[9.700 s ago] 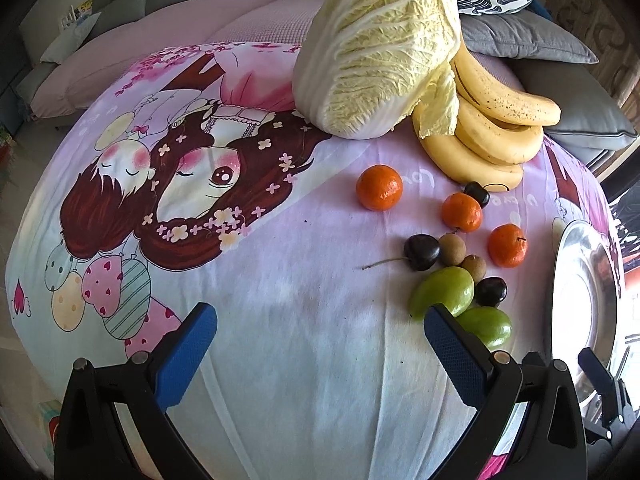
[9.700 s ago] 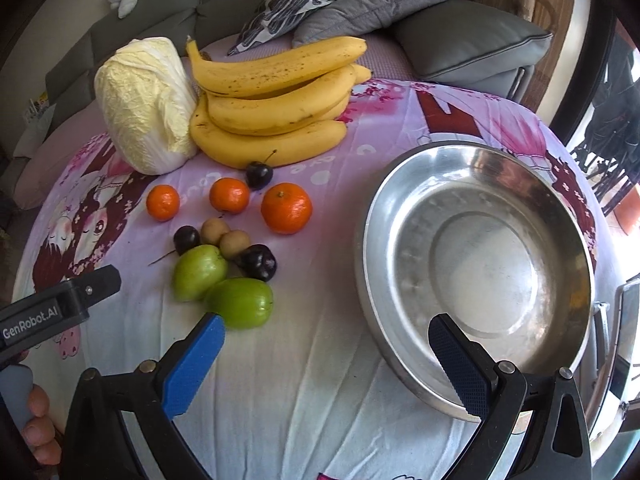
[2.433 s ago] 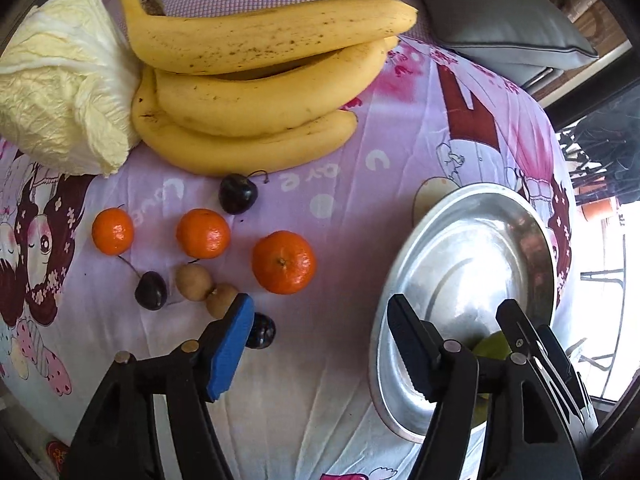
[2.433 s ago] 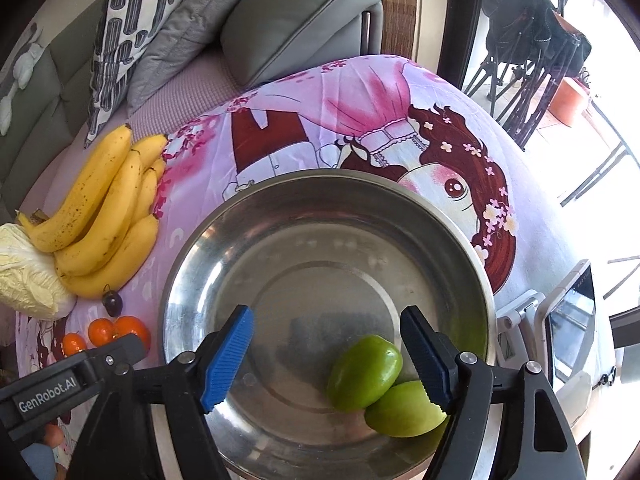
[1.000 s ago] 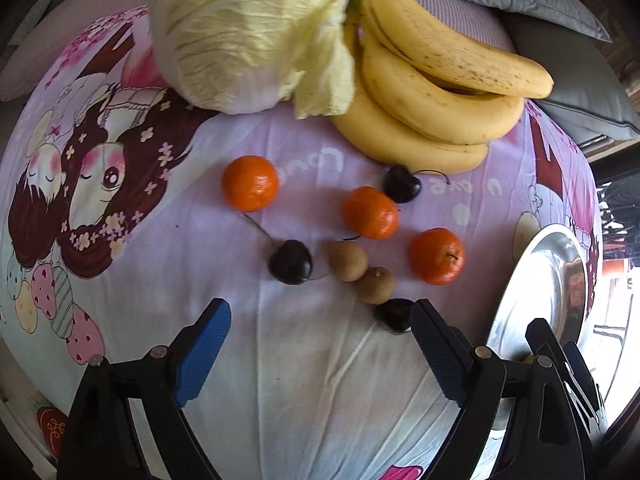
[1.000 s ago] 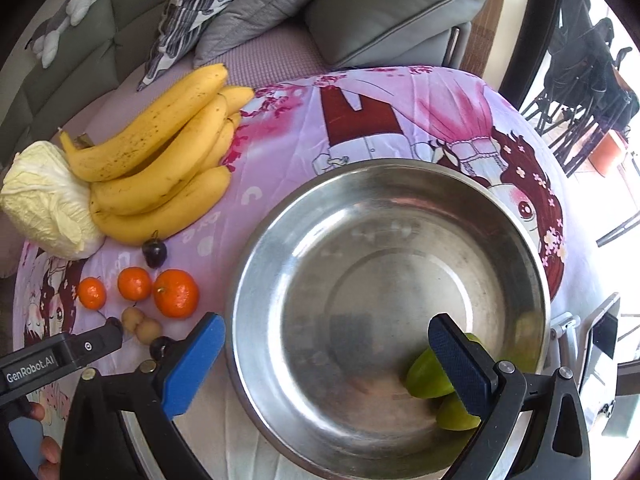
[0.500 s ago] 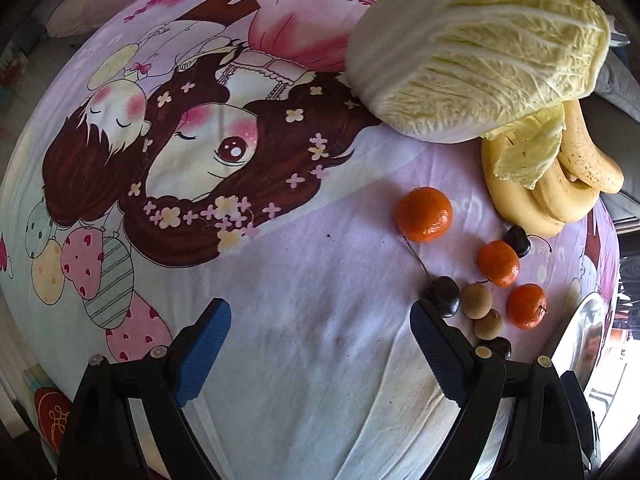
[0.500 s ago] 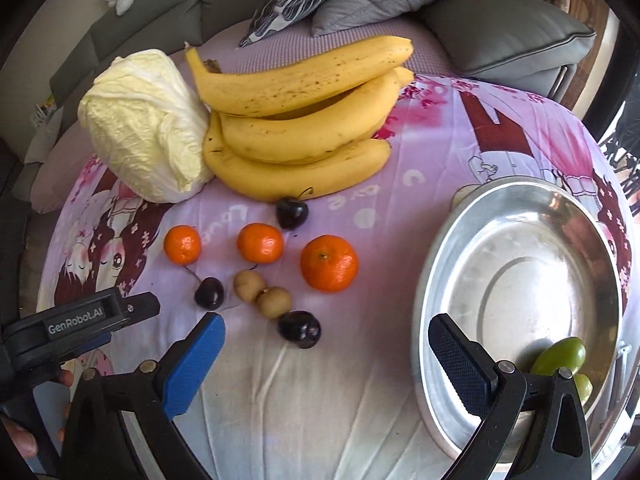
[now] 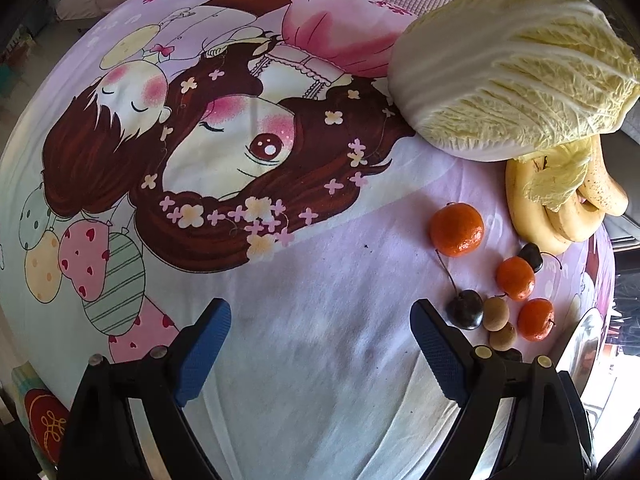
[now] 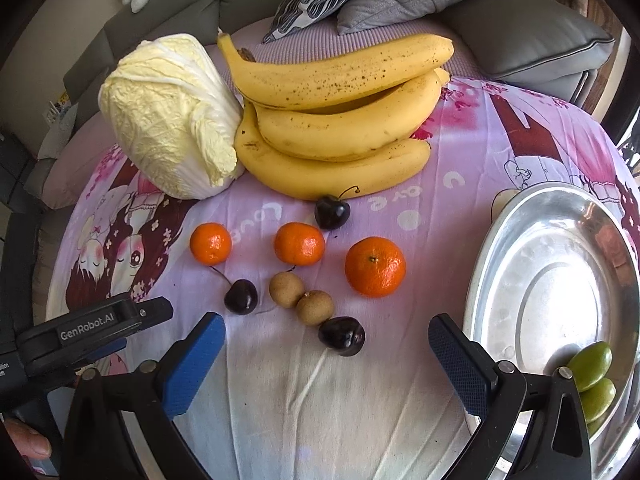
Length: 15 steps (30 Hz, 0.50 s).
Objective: Organize fruits
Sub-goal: 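Withdraw the right tool from the bowl back toward the fruit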
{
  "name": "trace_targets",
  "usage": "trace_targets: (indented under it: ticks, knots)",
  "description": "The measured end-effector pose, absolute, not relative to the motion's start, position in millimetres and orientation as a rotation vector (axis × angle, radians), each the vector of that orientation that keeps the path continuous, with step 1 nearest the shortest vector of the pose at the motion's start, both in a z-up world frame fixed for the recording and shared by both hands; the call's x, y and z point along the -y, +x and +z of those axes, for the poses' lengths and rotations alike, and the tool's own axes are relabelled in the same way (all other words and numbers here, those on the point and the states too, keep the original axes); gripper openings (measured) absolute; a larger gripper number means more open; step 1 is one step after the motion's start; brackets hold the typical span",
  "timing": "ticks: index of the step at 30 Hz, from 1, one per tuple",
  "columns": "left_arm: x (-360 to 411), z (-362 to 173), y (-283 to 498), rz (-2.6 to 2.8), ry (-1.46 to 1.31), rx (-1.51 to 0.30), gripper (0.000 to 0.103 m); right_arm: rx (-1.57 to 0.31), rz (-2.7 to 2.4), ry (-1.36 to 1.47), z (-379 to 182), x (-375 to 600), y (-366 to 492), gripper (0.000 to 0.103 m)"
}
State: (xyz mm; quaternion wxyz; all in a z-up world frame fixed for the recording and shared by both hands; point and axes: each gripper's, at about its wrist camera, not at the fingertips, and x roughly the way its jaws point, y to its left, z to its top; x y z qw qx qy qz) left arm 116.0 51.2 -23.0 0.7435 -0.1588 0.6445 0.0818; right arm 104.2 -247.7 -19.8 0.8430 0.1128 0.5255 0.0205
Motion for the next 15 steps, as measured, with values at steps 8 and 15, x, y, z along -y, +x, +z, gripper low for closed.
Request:
trace_targets:
  ticks: [8,15]
  knots:
    - [-55,-19,131,0.118,-0.327,-1.407,0.091,-1.101,-0.002,0.286,-22,263,112,0.103]
    - [-48,-11,142,0.048,-0.294,-1.389,0.091,-1.102,-0.028,0.267,-25,267,116,0.098]
